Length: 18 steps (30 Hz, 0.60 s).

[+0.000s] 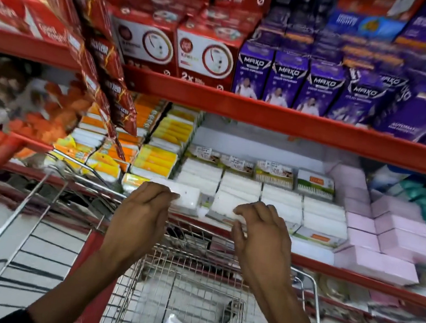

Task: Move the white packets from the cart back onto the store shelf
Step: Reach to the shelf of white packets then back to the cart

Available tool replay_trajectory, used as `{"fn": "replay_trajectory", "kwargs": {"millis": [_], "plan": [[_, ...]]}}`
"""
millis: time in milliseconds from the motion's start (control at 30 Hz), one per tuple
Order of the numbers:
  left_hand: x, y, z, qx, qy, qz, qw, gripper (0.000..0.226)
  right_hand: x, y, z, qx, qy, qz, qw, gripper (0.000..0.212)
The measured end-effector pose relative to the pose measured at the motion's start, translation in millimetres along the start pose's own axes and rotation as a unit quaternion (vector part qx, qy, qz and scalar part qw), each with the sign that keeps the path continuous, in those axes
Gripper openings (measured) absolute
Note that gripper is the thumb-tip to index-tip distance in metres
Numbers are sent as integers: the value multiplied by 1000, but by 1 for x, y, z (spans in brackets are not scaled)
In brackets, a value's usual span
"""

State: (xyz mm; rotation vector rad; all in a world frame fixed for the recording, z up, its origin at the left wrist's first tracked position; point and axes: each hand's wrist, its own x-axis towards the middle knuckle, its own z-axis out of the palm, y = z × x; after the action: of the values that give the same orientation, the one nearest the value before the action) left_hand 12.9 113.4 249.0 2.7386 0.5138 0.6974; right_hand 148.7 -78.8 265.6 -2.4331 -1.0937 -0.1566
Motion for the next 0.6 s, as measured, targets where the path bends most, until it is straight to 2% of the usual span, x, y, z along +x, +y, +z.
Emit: {"fn": "replay_trajectory", "kwargs": {"millis": [367, 600], "plan": [[26, -9, 56, 0, -96, 2, 995, 37, 24, 26, 53, -27, -67, 24, 997, 22], [22, -11, 72, 9, -115, -15, 993, 38, 26, 33, 72, -36, -94, 35, 994, 23]]}}
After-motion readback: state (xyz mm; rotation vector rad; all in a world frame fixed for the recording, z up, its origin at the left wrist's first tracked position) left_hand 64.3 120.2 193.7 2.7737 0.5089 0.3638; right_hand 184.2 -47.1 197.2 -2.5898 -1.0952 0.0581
